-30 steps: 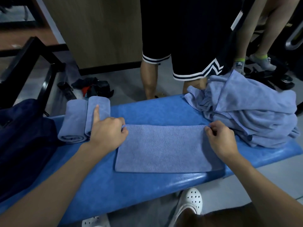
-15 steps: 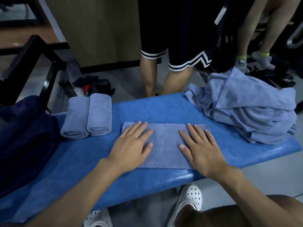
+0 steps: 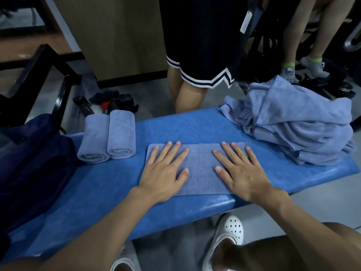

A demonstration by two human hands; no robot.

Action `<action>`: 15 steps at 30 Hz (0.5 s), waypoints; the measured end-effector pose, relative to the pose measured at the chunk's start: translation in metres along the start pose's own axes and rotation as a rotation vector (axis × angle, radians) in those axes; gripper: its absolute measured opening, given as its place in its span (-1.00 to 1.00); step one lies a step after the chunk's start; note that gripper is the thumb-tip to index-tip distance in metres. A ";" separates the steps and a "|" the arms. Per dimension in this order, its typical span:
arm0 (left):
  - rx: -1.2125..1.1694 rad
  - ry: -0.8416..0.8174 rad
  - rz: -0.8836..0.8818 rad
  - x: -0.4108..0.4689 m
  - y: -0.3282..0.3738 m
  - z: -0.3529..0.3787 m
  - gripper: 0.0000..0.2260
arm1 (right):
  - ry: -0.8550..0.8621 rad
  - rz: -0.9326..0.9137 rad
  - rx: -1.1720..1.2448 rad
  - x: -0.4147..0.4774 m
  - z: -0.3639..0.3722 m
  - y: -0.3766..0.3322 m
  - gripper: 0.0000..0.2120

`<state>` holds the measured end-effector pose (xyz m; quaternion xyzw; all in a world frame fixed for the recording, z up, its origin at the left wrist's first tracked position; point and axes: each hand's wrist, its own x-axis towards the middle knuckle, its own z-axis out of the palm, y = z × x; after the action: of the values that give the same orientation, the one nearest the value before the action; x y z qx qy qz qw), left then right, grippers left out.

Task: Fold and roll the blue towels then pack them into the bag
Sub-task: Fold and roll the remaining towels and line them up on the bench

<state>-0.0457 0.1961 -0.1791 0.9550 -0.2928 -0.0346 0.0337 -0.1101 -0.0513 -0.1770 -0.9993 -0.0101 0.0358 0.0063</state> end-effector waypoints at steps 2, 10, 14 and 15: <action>-0.019 0.008 0.002 -0.002 -0.001 -0.001 -0.37 | 0.022 0.012 0.004 0.000 0.000 0.003 -0.30; -0.005 -0.018 0.006 -0.007 -0.011 -0.006 -0.35 | -0.022 0.065 0.057 -0.003 0.002 0.009 -0.17; 0.026 -0.080 0.026 -0.009 -0.012 -0.009 -0.34 | -0.061 0.064 -0.001 -0.007 -0.002 0.004 -0.15; 0.039 -0.087 0.035 -0.012 -0.013 -0.011 -0.35 | -0.065 0.059 -0.028 -0.010 -0.005 0.002 -0.16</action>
<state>-0.0471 0.2138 -0.1687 0.9478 -0.3112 -0.0698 0.0028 -0.1201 -0.0534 -0.1715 -0.9975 0.0189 0.0682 -0.0091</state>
